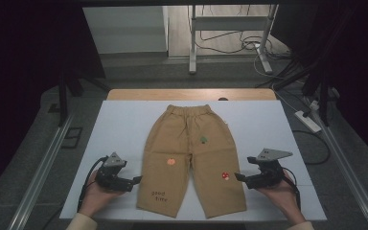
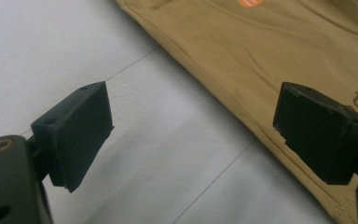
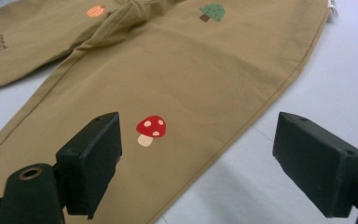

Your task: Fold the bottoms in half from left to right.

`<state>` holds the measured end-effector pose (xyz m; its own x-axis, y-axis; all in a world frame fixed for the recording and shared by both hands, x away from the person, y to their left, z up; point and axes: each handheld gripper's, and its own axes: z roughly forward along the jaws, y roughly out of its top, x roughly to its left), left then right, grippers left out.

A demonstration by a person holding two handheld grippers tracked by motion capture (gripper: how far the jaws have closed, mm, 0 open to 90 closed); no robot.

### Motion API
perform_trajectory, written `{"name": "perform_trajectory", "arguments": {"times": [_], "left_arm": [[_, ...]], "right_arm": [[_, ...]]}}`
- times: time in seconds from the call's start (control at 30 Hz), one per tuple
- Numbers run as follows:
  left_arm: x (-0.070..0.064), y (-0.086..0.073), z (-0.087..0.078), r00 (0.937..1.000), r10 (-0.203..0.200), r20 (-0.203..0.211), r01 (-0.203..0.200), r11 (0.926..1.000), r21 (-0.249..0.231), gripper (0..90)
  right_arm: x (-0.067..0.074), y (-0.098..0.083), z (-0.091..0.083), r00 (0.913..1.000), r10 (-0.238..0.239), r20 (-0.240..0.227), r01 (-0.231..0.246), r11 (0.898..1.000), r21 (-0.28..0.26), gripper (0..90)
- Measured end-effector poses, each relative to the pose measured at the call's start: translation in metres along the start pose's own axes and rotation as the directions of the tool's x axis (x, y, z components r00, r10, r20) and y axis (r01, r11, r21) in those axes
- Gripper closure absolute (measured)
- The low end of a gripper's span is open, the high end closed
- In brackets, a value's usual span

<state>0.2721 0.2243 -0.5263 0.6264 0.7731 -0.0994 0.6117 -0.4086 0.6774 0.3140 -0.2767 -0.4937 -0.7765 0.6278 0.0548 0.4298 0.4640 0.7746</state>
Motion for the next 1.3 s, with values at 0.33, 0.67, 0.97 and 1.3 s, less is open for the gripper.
{"name": "perform_trajectory", "arguments": {"times": [0.33, 0.67, 0.97, 1.3], "left_arm": [[0.000, 0.001, 0.001, 0.9999, -0.002, 0.012, 0.002, 1.0000, 0.000, 11.6], [0.001, 0.003, 0.001, 0.9999, -0.001, 0.010, 0.002, 1.0000, -0.004, 11.6], [0.000, 0.004, 0.000, 1.0000, -0.001, 0.009, 0.001, 0.9999, -0.013, 11.6], [0.002, 0.007, 0.002, 0.9999, -0.002, 0.012, 0.003, 0.9999, -0.017, 11.6]], "right_arm": [[0.003, 0.002, 0.001, 1.0000, -0.006, -0.001, 0.006, 1.000, 0.005, 16.0], [0.006, 0.002, 0.004, 0.9999, -0.017, -0.004, 0.017, 1.000, 0.014, 16.2], [0.012, 0.005, 0.008, 0.9995, -0.027, -0.017, 0.027, 1.000, 0.010, 16.3], [0.020, 0.010, 0.016, 0.9989, -0.038, -0.028, 0.039, 0.999, 0.013, 16.3]]}}
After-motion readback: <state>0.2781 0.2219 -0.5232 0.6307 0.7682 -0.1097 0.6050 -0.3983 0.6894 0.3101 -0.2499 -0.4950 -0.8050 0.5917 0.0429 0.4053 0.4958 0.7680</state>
